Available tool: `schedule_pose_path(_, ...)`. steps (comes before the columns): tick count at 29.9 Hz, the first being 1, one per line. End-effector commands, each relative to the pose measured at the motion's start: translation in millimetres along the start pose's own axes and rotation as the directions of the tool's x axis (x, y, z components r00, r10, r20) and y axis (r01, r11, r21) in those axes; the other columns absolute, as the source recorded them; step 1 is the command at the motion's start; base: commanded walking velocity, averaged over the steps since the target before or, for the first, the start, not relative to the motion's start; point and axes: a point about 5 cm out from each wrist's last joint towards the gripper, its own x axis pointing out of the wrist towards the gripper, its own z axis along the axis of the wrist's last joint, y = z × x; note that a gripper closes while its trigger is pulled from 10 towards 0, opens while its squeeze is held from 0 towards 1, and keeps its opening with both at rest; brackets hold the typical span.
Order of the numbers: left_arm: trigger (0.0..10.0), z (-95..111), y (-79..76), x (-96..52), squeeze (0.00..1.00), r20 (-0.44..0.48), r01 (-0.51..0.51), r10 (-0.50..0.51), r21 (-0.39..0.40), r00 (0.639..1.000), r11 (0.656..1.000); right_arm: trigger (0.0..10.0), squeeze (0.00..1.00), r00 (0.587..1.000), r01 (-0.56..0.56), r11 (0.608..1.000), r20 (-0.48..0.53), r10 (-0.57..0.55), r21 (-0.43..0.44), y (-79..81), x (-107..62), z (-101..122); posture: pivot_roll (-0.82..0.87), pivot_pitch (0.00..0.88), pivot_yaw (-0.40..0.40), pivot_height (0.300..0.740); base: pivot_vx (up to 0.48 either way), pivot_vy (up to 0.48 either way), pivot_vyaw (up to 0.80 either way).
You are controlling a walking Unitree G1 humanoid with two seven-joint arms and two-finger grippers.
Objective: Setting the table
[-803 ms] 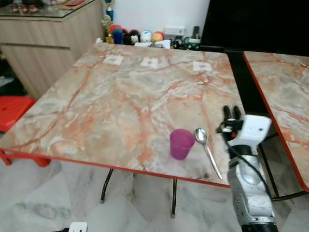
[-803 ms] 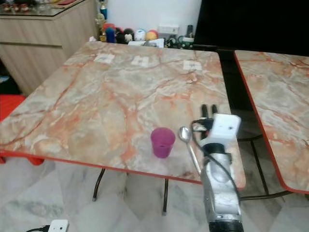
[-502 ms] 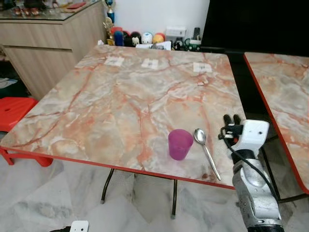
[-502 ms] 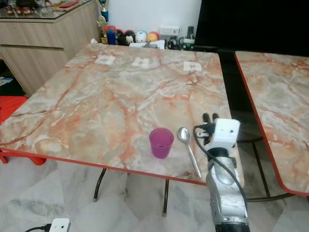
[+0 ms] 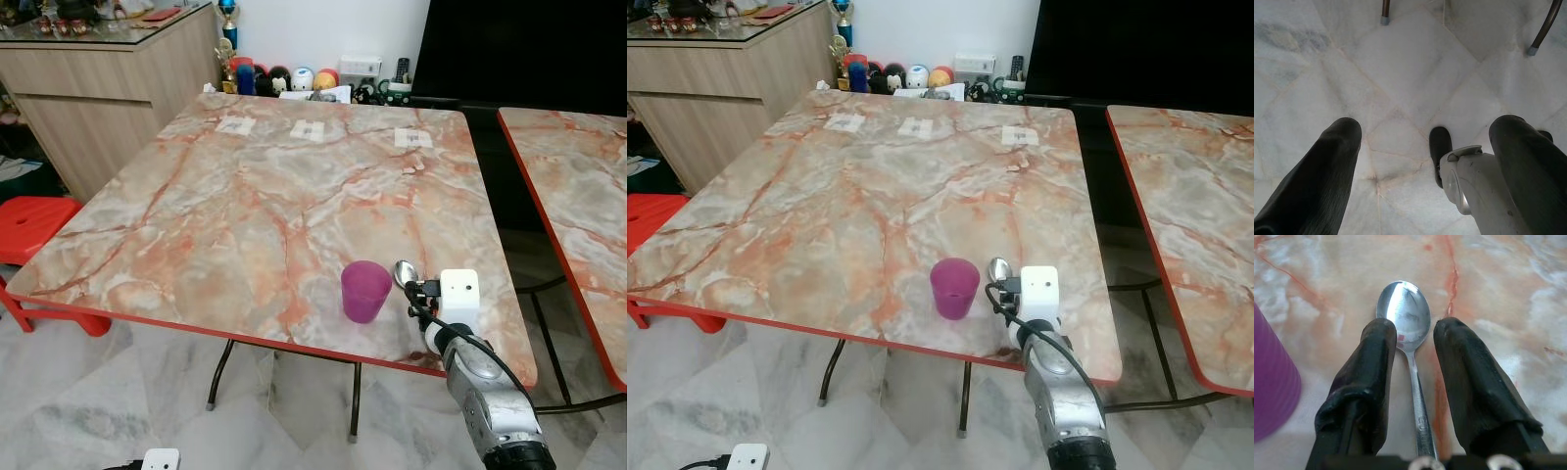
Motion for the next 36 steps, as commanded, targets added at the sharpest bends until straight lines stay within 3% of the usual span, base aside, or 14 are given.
schedule_pose_path(1, 10.0, -7, 1.7, -1.5, 0.00, -0.035, 0.002, -0.001, 0.012, 0.999, 1.000, 10.0, 0.00, 1.000, -0.014, 1.000, -0.020, 0.014, 0.003, 2.9, 1.6, -1, 0.00, 0.109, 0.009, 0.740, 0.000, 0.000, 0.00)
schedule_pose_path(8, 10.0, -7, 1.6, -1.5, 0.00, -0.035, 0.004, -0.003, 0.015, 0.999, 1.000, 10.0, 0.00, 0.999, -0.019, 1.000, -0.028, 0.019, 0.004, 2.1, 0.9, -1, 0.00, 0.108, 0.008, 0.740, 0.000, 0.000, 0.00)
schedule_pose_path(9, 10.0, -7, 1.6, -1.5, 0.00, -0.035, 0.004, -0.004, 0.015, 0.999, 1.000, 10.0, 0.67, 0.999, -0.018, 1.000, -0.027, 0.019, 0.005, 2.0, 0.3, -1, 0.00, 0.108, 0.008, 0.740, 0.000, 0.000, 0.00)
schedule_pose_path(10, 10.0, -7, 1.6, -1.5, 0.00, -0.035, 0.004, -0.004, 0.015, 0.999, 1.000, 10.0, 0.67, 0.999, -0.018, 1.000, -0.027, 0.018, 0.006, 2.0, 0.0, -1, 0.00, 0.108, 0.008, 0.740, 0.000, 0.000, 0.00)
schedule_pose_path(11, 10.0, -7, 1.5, -1.5, 0.00, -0.035, 0.004, -0.004, 0.015, 0.999, 1.000, 10.0, 1.00, 1.000, -0.018, 1.000, -0.025, 0.018, 0.008, 2.0, -0.7, 0, 0.00, 0.107, 0.006, 0.740, 0.000, 0.000, 0.00)
schedule_pose_path(13, 10.0, -7, 1.6, -1.6, 0.00, -0.035, 0.003, -0.002, 0.015, 0.999, 1.000, 10.0, 1.00, 1.000, -0.002, 1.000, -0.017, 0.002, 0.011, 1.4, -3.2, 1, 0.00, 0.107, 0.005, 0.740, 0.000, 0.000, 0.00)
schedule_pose_path(14, 10.0, -7, 1.8, -1.6, 0.00, -0.036, 0.002, -0.002, 0.016, 0.999, 1.000, 10.0, 0.71, 1.000, 0.011, 1.000, -0.005, -0.011, 0.005, 0.8, -5.5, 3, 0.00, 0.108, 0.007, 0.740, 0.000, 0.000, 0.00)
schedule_pose_path(15, 10.0, -7, 1.9, -1.6, 0.00, -0.036, 0.002, -0.002, 0.017, 0.999, 1.000, 10.0, 0.71, 1.000, 0.014, 1.000, 0.000, -0.014, 0.001, 0.8, -6.3, 3, -0.01, 0.109, 0.007, 0.740, 0.000, 0.000, 0.00)
schedule_pose_path(16, 10.0, -7, 2.0, -1.5, 0.00, -0.037, 0.004, -0.003, 0.019, 0.999, 1.000, 10.0, 0.00, 1.000, 0.011, 1.000, 0.001, -0.011, -0.010, 1.7, -7.7, 3, -0.01, 0.109, 0.008, 0.740, 0.000, 0.000, 0.00)
schedule_pose_path(36, 10.0, -9, 2.0, -2.1, 0.00, -0.043, 0.009, -0.008, 0.024, 0.999, 1.000, 10.0, 0.00, 0.997, 0.001, 1.000, -0.077, -0.003, -0.026, 0.0, -6.0, -6, -0.01, 0.098, 0.009, 0.740, 0.000, 0.000, 0.00)
